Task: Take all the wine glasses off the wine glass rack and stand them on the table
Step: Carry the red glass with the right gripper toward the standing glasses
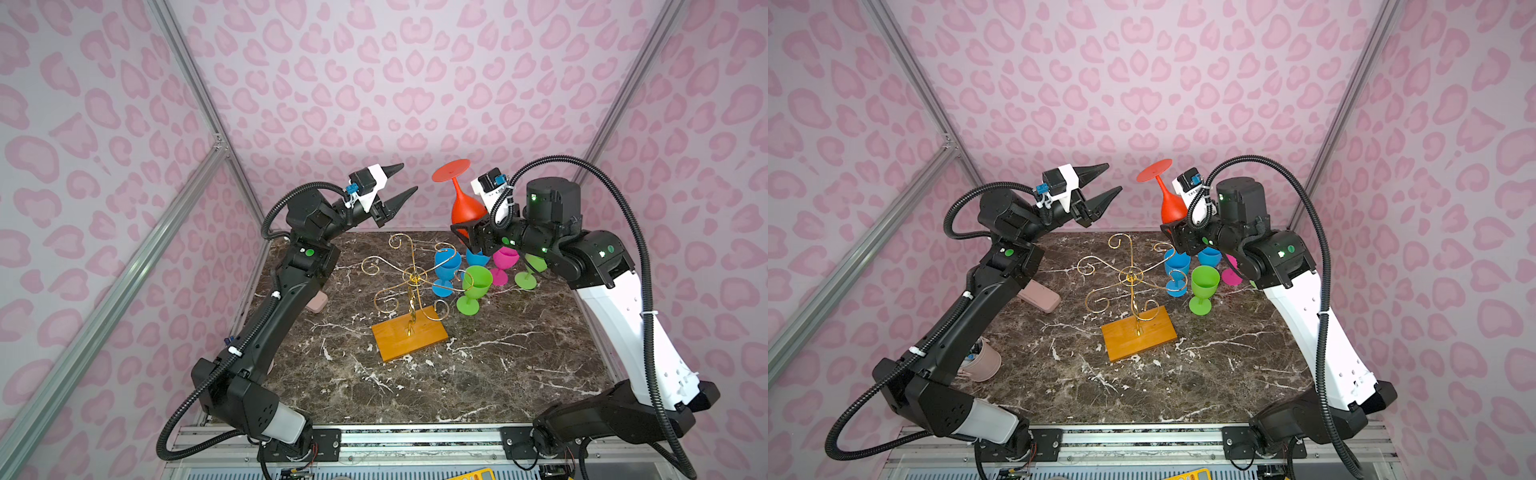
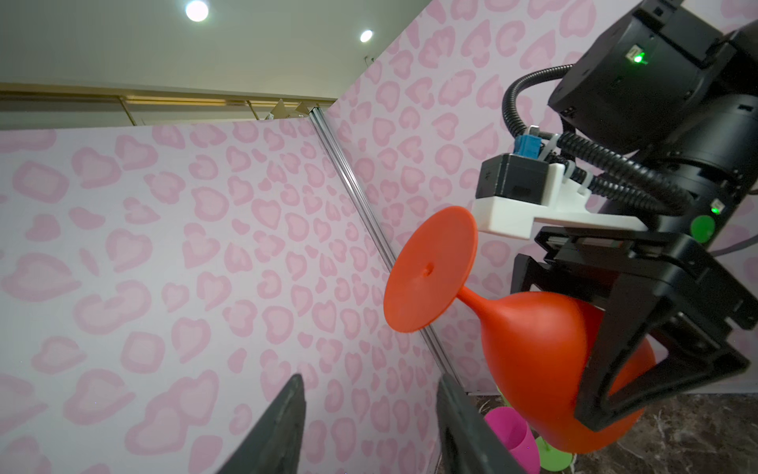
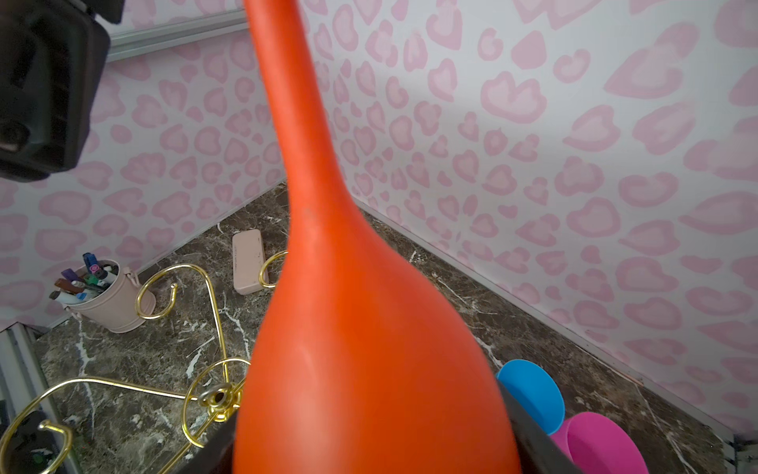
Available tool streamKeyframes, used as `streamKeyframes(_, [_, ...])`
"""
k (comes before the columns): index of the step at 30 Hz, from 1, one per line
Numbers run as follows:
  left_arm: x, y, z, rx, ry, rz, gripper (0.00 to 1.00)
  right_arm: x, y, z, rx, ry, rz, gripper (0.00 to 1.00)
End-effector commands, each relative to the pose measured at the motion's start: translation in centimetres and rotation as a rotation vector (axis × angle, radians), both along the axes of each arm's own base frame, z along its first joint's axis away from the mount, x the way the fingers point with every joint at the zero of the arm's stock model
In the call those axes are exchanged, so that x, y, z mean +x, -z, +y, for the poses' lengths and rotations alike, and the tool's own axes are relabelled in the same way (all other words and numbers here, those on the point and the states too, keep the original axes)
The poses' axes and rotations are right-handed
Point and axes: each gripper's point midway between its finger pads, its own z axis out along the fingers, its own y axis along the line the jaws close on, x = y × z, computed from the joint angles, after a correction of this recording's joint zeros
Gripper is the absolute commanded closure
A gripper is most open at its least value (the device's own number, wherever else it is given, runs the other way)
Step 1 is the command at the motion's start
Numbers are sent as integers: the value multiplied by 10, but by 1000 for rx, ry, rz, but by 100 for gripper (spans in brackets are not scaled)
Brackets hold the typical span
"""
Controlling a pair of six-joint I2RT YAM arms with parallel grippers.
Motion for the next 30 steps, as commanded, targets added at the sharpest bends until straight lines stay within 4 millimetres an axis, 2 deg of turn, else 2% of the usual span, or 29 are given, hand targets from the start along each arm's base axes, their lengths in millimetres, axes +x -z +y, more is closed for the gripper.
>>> streamKeyframes(1, [-13,0,-6,61,13,-173,48,-3,0,10,18,-34,12,55])
streamKeyframes(8, [-18,10,-14,107,54,-212,52,-5,2,23,31,-73,22,56])
streamKeyframes(19, [-19,12,-15,116,39,-242,59,-16,14,50,59,-152,77,59])
streamKeyframes(21, [-20,12,-15,118,36,-253,63,-17,17,53,54,-156,86,59])
streamKeyframes(26, [-20,11,-14,114,14,-272,79,-20,22,60,58,-167,103,60])
streamKeyframes(30, [-18,6,-12,102,-19,-282,93,-22,23,62,61,-170,112,51])
